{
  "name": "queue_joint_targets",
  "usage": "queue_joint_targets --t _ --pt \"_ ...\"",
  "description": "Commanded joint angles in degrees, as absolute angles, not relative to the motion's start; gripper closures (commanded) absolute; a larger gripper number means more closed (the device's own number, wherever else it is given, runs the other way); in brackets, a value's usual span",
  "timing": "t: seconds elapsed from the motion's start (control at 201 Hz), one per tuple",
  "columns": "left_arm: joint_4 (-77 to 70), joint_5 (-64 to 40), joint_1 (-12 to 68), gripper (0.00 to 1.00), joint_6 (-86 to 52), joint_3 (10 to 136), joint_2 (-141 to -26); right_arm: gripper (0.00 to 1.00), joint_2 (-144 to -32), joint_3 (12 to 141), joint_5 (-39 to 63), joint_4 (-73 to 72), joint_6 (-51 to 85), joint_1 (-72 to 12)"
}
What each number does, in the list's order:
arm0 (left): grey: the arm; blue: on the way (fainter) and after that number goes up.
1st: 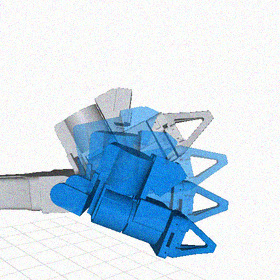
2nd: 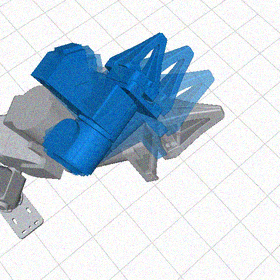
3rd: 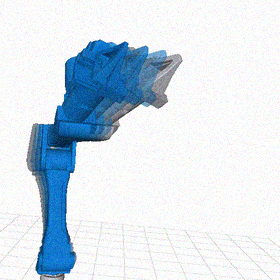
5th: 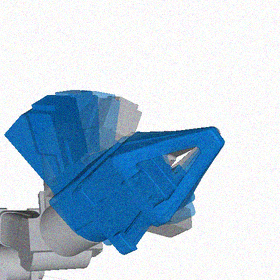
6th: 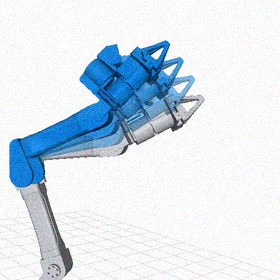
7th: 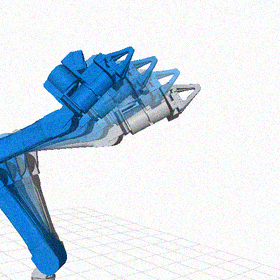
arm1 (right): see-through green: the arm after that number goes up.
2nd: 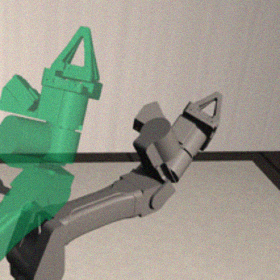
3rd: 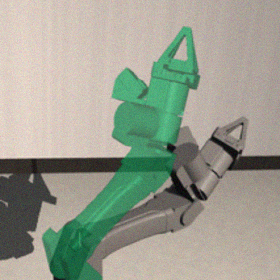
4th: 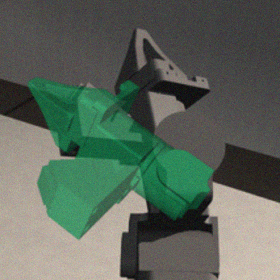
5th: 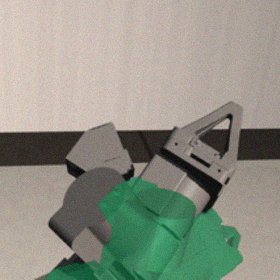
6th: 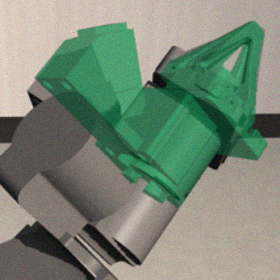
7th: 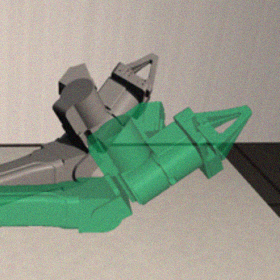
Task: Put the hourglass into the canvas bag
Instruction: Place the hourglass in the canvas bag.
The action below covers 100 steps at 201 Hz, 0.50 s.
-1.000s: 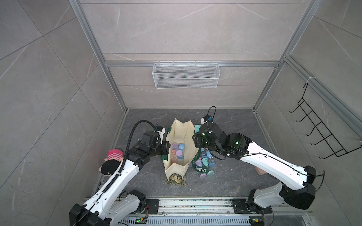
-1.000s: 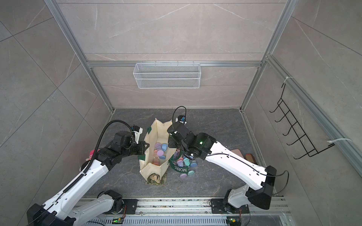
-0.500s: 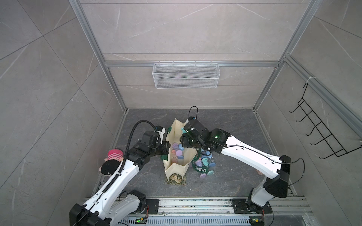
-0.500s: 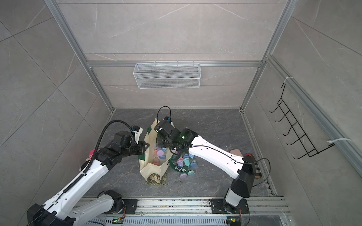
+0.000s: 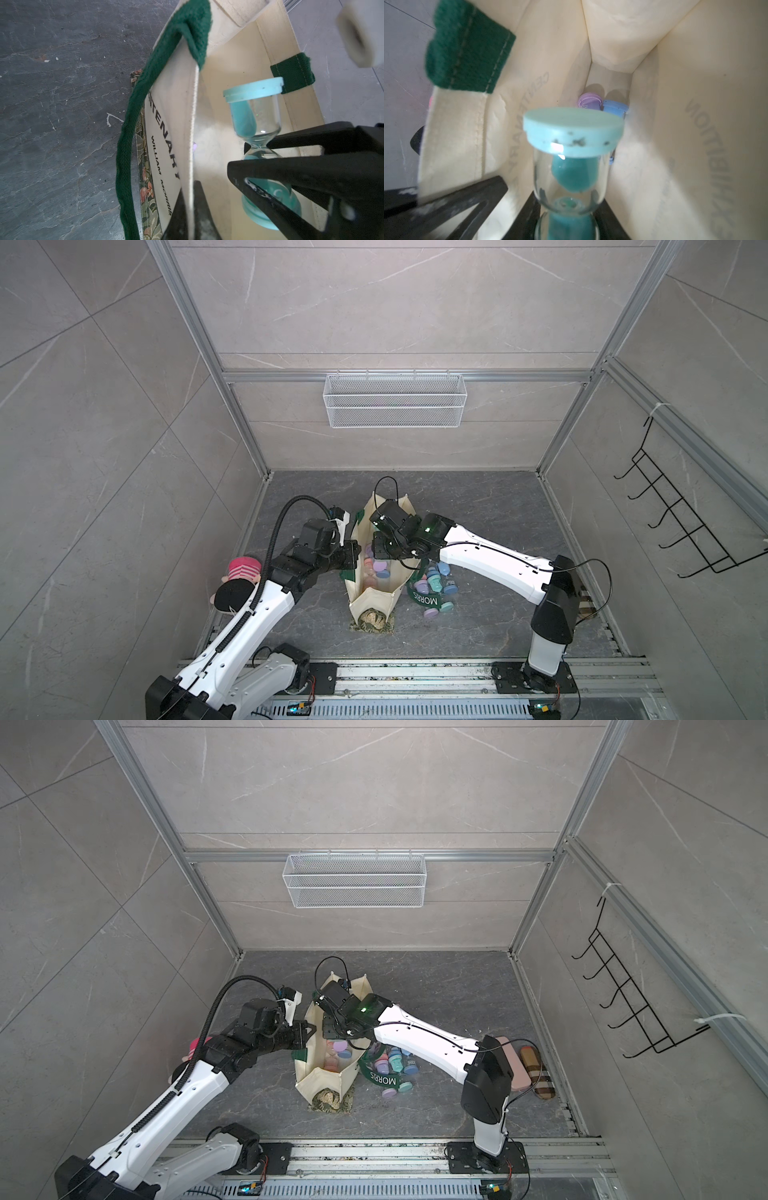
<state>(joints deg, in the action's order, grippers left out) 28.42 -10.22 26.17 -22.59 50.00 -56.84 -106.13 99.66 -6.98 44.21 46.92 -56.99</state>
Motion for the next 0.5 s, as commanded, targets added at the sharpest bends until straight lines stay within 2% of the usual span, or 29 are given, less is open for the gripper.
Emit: queue_joint_targets --t 0.0,0.129,0.234,0.264,0.323,0.368,0.493 --pt "27.07 -9.52 26.53 0.85 -21.41 50.69 -54.01 1.00 -106.79 101.69 -7.57 46.12 47.90 -57.22" --pt "27.43 -8.88 26.54 0.69 -21.06 50.75 -53.15 1.00 -106.93 101.69 -8.08 46.79 48.08 -57.20" --pt "27.42 -8.54 26.48 0.67 -21.01 50.57 -52.74 1.00 -106.87 101.56 -8.25 46.99 48.28 -57.13" --pt "27.42 -8.57 26.58 0.71 -21.06 50.61 -52.73 1.00 -106.88 101.58 -8.21 47.02 48.32 -57.01" --pt "27.42 -8.77 26.50 0.90 -21.03 50.62 -52.68 1.00 -107.01 101.56 -8.18 47.02 48.47 -57.04" --pt "27.50 -8.61 26.52 0.99 -20.94 50.60 -52.73 1.00 -107.10 101.54 -8.10 47.08 48.63 -56.97" --pt "27.58 -8.67 26.49 1.00 -20.97 50.71 -52.88 1.00 -107.58 101.53 -7.82 47.17 48.70 -56.88"
